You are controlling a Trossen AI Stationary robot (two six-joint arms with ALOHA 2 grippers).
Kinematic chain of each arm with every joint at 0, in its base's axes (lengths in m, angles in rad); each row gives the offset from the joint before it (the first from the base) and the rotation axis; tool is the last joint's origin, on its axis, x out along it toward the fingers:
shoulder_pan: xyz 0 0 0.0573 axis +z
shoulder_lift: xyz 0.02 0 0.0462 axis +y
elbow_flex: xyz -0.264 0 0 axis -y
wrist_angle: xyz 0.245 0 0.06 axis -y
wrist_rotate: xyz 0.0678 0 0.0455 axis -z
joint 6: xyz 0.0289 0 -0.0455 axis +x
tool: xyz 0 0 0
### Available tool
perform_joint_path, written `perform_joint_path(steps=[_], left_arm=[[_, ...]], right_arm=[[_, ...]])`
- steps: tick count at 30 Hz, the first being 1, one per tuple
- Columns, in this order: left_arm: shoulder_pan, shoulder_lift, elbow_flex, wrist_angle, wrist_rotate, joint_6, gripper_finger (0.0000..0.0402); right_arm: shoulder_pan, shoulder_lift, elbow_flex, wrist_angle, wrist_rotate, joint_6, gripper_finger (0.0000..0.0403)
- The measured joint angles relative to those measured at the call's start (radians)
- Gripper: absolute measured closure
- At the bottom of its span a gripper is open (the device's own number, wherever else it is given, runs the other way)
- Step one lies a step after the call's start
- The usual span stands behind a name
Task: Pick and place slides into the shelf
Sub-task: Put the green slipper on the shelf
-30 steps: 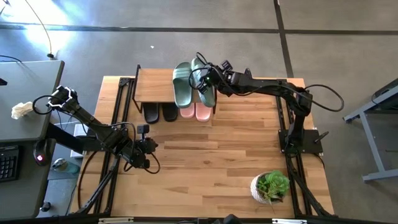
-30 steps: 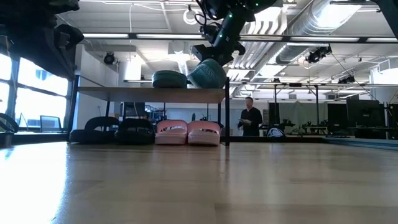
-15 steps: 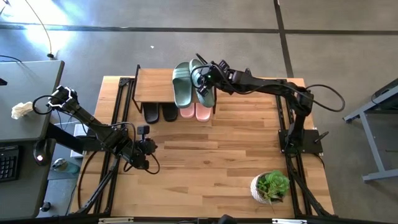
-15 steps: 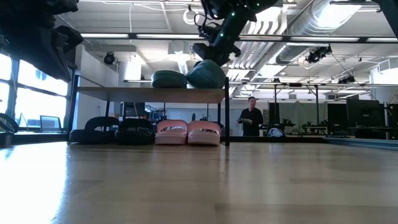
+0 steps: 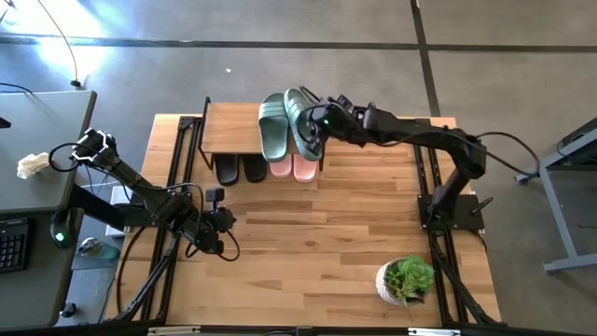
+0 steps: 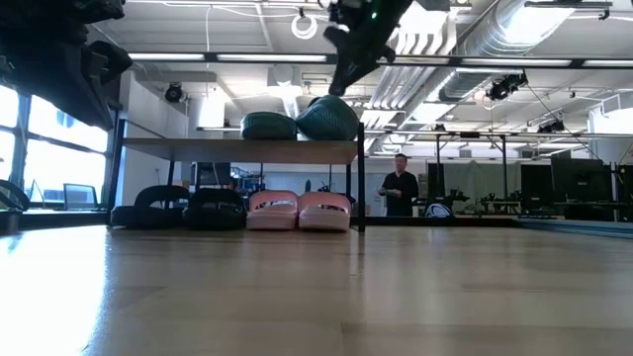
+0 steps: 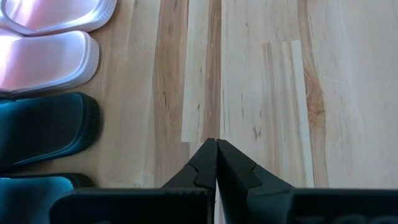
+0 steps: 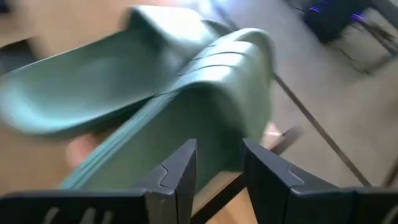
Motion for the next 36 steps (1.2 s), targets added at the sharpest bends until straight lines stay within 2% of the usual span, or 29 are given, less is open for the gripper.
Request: perform_joint_path(steps=[3,6,9,12,15,18,21,24,28,31,36], left_arm=[[0.000,0.000,0.000,0.000,0.000,0.000,0.0401],[0.000,0.000,0.000,0.000,0.000,0.001,0.0401],[0.000,0.000,0.000,0.000,0.000,0.002,0.0401],[0.000,0.000,0.000,0.000,0.000,0.004,0.0401],[0.000,0.000,0.000,0.000,-0.001,0.012,0.0401],[0.000,0.000,0.000,0.000,-0.002,0.012,0.0401],[0.000,0.000,0.000,0.000,-0.006,0.012,0.0401],[0.000,0.000,0.000,0.000,-0.010,0.012,0.0401],[0.000,0.000,0.000,0.001,-0.012,0.012,0.0401],[0.000,0.000,0.000,0.001,-0.013,0.012,0.0401],[0.000,0.000,0.000,0.002,-0.012,0.011,0.0401]], right_arm=[[0.050,-0.050,0.000,-0.074,-0.086,-0.073,0.0288],[0.133,-0.088,-0.003,-0.155,-0.084,-0.114,0.0288],[0.250,-0.106,-0.031,-0.191,0.056,-0.127,0.0288],[0.378,-0.108,-0.100,-0.142,0.226,-0.124,0.0288],[0.487,-0.108,-0.215,-0.005,0.414,-0.112,0.0288],[0.545,-0.108,-0.344,0.173,0.588,-0.119,0.0288],[0.555,-0.108,-0.453,0.362,0.673,-0.170,0.0288],[0.527,-0.108,-0.530,0.522,0.672,-0.210,0.0288],[0.478,-0.108,-0.581,0.617,0.564,-0.215,0.0280],[0.450,-0.108,-0.598,0.648,0.533,-0.225,0.0256],[0.411,-0.108,-0.600,0.648,0.552,-0.229,0.0205]])
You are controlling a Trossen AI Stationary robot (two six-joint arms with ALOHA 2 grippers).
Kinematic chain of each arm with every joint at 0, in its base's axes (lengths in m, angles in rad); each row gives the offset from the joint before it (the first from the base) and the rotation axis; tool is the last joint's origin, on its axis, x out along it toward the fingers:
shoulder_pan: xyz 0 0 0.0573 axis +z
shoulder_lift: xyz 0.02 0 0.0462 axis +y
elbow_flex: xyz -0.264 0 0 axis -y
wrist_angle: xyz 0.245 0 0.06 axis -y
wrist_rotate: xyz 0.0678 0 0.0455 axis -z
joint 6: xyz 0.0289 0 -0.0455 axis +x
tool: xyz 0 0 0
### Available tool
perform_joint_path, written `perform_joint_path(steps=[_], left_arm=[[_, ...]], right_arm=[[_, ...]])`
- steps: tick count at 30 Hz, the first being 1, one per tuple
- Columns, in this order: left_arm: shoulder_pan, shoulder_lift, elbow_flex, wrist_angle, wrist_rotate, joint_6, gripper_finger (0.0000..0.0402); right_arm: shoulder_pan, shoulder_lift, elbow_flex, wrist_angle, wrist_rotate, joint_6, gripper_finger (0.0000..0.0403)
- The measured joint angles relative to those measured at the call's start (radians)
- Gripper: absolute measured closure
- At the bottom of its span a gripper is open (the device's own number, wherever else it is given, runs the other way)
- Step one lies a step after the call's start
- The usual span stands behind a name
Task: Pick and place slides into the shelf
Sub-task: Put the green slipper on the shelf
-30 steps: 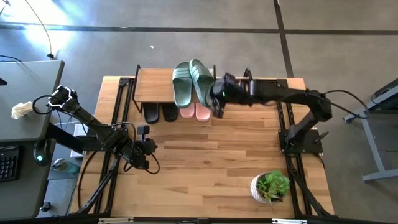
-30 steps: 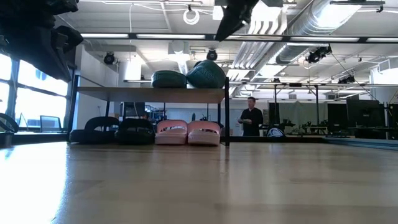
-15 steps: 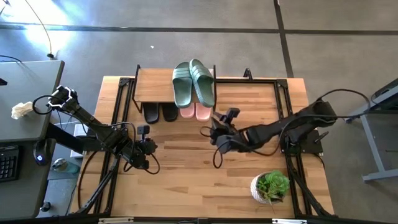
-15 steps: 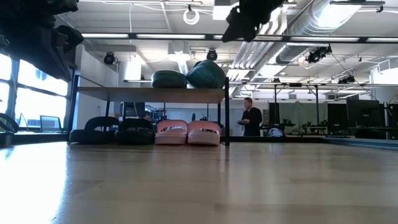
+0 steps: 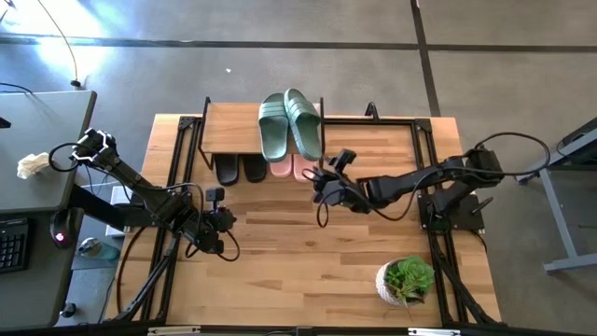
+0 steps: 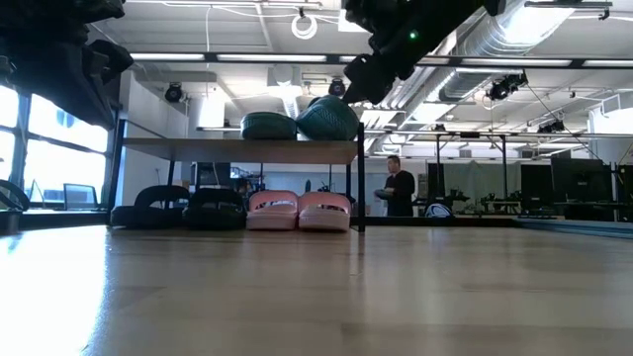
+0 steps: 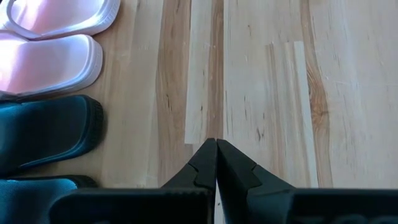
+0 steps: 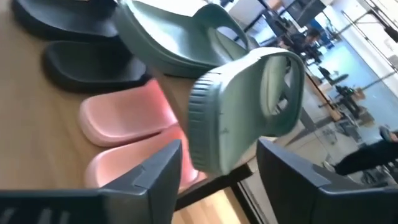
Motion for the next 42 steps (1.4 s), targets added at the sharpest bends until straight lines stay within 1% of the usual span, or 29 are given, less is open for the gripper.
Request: perform_joint_path(steps=[3,5,7,13,16,23,28,33,38,42], left_arm=[[0.000,0.000,0.000,0.000,0.000,0.000,0.0401],[0.000,0.000,0.000,0.001,0.000,0.000,0.0401],[0.000,0.000,0.000,0.000,0.000,-0.005,0.0401],[0.000,0.000,0.000,0.000,0.000,-0.007,0.0401],[0.000,0.000,0.000,0.001,0.000,-0.008,0.0401],[0.000,0.000,0.000,0.001,0.000,-0.008,0.0401],[0.000,0.000,0.000,0.002,0.000,-0.009,0.0401],[0.000,0.000,0.000,0.004,0.000,-0.009,0.0401],[0.000,0.000,0.000,0.005,0.000,-0.009,0.0401],[0.000,0.000,0.000,0.005,0.000,-0.009,0.0401]], right_arm=[[-0.020,0.000,0.000,0.001,-0.014,0.008,0.0188],[-0.029,0.003,0.000,0.003,-0.065,0.023,0.0186],[-0.033,0.016,0.000,0.012,-0.087,0.024,0.0186],[-0.039,0.059,0.000,0.097,-0.033,-0.038,0.0187],[-0.054,0.070,0.000,0.121,-0.019,-0.034,0.0187],[-0.093,0.084,0.000,0.124,-0.051,-0.003,0.0187],[-0.105,0.105,0.000,0.155,-0.042,-0.003,0.0194],[-0.104,0.106,0.000,0.157,-0.046,0.013,0.0230],[-0.104,0.106,0.000,0.157,-0.074,0.034,0.0294],[-0.102,0.106,0.000,0.199,-0.083,0.027,0.0351]])
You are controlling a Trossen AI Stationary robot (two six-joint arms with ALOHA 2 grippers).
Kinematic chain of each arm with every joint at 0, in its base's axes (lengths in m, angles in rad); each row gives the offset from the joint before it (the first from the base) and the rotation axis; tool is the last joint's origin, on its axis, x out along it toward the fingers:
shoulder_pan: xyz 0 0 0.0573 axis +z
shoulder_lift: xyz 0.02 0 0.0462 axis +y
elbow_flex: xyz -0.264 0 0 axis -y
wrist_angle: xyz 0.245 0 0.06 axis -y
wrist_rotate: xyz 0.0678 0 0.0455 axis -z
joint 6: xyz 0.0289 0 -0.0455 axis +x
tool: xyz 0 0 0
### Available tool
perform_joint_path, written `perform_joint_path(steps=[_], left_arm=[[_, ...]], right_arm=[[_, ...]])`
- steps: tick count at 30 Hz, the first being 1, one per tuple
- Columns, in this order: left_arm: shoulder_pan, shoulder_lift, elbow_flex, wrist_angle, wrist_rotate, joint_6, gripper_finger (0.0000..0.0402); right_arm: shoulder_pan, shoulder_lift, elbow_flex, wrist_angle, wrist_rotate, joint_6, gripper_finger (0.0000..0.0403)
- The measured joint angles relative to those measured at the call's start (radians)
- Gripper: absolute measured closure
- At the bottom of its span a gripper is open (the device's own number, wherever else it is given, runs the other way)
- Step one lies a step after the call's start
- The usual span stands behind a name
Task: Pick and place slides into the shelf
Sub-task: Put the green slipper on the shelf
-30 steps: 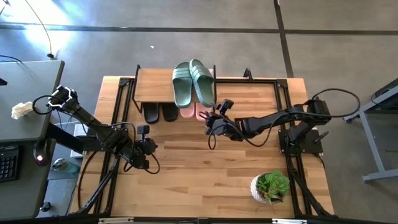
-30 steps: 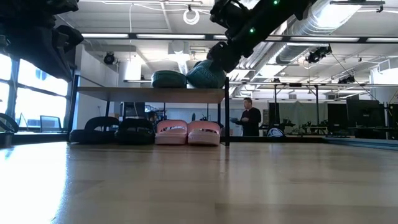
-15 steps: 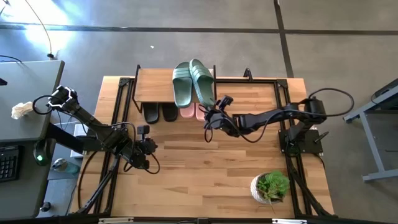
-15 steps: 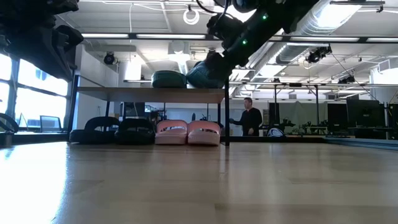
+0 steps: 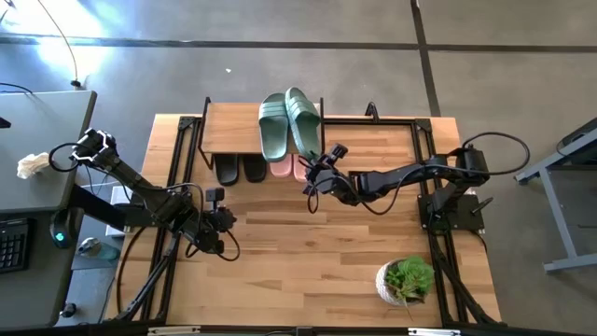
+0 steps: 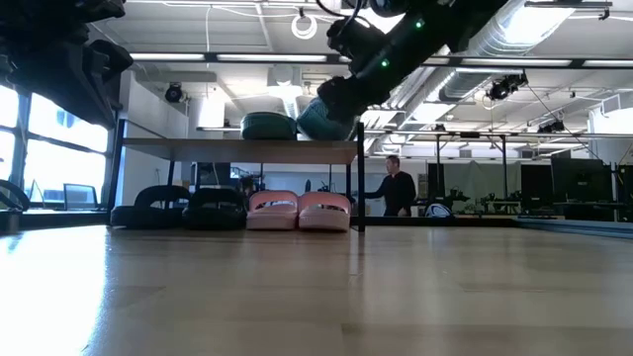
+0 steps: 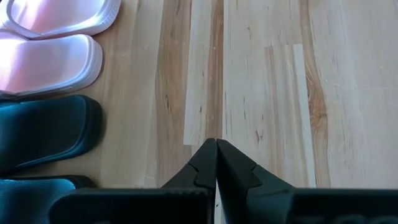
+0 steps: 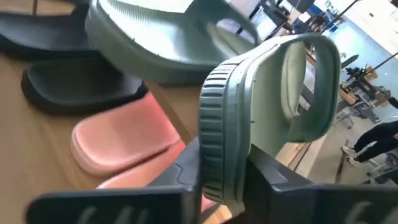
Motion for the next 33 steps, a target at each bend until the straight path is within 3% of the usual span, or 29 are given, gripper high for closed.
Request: perform_joint_path(steps=[5,12,17,22,26,33], left_arm=[[0.000,0.000,0.000,0.001,0.000,0.000,0.0401],[0.000,0.000,0.000,0.001,0.000,0.000,0.0401],[0.000,0.000,0.000,0.001,0.000,0.000,0.0401],[0.000,0.000,0.000,0.001,0.000,0.000,0.0401],[0.000,0.000,0.000,0.001,0.000,0.000,0.0401],[0.000,0.000,0.000,0.003,0.000,-0.003,0.0401]], right_arm=[[0.013,0.000,0.011,0.109,0.040,-0.092,0.0377],[0.058,0.000,0.111,0.128,0.317,-0.260,0.0372],[0.090,0.000,0.189,0.057,0.417,-0.372,0.0376],[0.125,0.000,0.247,-0.101,0.443,-0.369,0.0372],[0.141,0.000,0.250,-0.128,0.471,-0.354,0.0371],[0.145,0.031,0.253,-0.246,0.470,-0.186,0.0370]])
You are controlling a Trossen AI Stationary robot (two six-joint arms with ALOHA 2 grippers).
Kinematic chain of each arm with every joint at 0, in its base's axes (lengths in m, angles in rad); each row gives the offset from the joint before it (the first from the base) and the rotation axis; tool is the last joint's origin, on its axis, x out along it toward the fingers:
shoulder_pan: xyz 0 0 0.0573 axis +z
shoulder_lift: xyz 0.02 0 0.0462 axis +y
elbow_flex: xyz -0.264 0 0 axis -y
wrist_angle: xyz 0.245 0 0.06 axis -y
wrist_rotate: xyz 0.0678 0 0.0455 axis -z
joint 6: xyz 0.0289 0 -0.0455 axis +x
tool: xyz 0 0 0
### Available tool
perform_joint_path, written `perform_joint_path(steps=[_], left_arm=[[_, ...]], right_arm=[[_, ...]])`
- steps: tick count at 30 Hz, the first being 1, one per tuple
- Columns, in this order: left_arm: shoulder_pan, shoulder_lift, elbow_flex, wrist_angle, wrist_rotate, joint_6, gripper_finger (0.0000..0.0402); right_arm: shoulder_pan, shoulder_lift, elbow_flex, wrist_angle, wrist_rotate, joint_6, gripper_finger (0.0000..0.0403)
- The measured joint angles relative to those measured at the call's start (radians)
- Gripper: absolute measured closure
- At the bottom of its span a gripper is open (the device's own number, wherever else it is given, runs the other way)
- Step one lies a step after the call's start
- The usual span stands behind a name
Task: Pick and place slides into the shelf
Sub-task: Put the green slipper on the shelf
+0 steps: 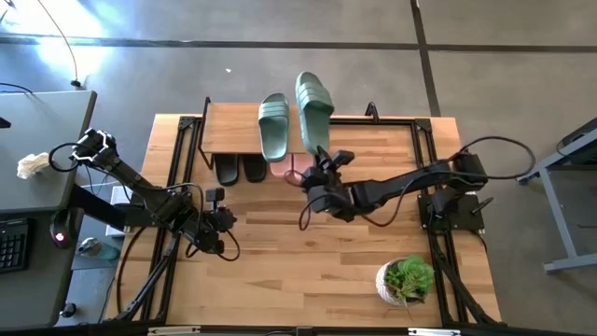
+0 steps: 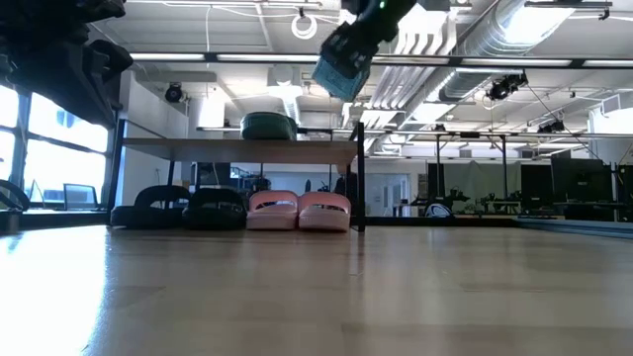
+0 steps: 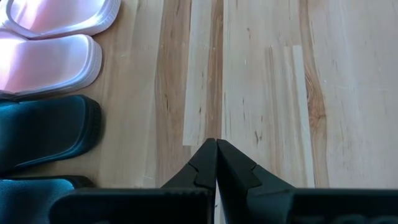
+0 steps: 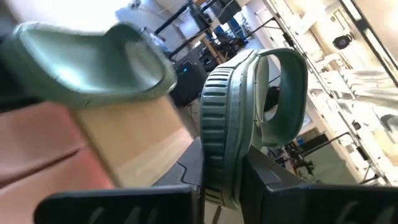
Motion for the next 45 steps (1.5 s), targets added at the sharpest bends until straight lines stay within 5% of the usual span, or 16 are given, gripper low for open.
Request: perform_joint_path(steps=[23,34,45], left_arm=[[0.000,0.000,0.000,-0.004,0.004,-0.024,0.0401],[0.000,0.000,0.000,-0.003,0.004,-0.024,0.0401],[0.000,0.000,0.000,-0.003,0.004,-0.023,0.0401]], right_arm=[[-0.011,0.233,0.142,-0.075,0.028,0.095,0.0369],[-0.050,0.233,0.142,-0.321,-0.084,0.406,0.0369],[-0.055,0.232,0.142,-0.341,-0.195,0.421,0.0369]])
